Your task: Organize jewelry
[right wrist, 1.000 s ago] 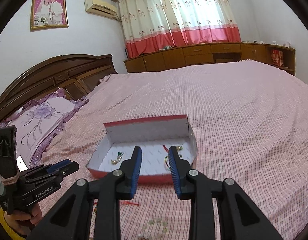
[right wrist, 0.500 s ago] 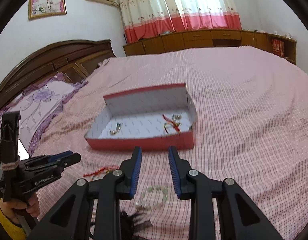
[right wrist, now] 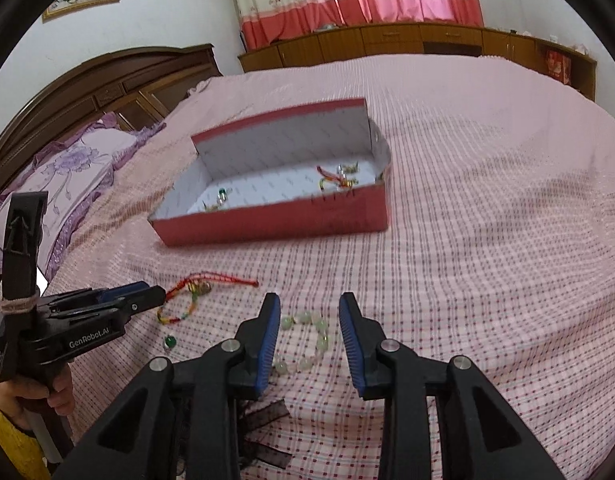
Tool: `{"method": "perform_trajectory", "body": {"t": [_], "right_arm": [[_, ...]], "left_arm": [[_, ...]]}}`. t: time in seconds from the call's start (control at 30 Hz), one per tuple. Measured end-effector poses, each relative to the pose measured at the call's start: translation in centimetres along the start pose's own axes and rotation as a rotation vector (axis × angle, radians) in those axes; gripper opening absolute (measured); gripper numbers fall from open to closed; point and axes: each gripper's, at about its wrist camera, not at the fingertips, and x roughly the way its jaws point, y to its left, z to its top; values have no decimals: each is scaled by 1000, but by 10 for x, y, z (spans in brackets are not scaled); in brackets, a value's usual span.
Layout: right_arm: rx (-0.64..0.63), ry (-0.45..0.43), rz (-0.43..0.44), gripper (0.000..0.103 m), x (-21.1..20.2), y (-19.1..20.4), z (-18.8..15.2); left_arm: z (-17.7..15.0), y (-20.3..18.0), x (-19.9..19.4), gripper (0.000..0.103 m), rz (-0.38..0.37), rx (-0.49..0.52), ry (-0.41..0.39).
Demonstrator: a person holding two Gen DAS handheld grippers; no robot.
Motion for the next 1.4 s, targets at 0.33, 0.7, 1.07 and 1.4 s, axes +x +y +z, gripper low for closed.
{"method": "perform_trajectory", "body": {"t": [0.33,0.7,1.07,1.4], "right_arm": [[8,58,-4,33,22,-3,-10],[-5,100,-9,33,43,-3,-19],[-6,81,-12,9,45,-2,-23],[-7,-10,19,9,9,2,-16]], "left_arm": [[-2,0,18,20,-7,12,22],[1,-2,32,17,0,8,-6],[-2,-6,26,0,-35,10,-25],[-1,-1,-12,0,-62,-3,-97]]}}
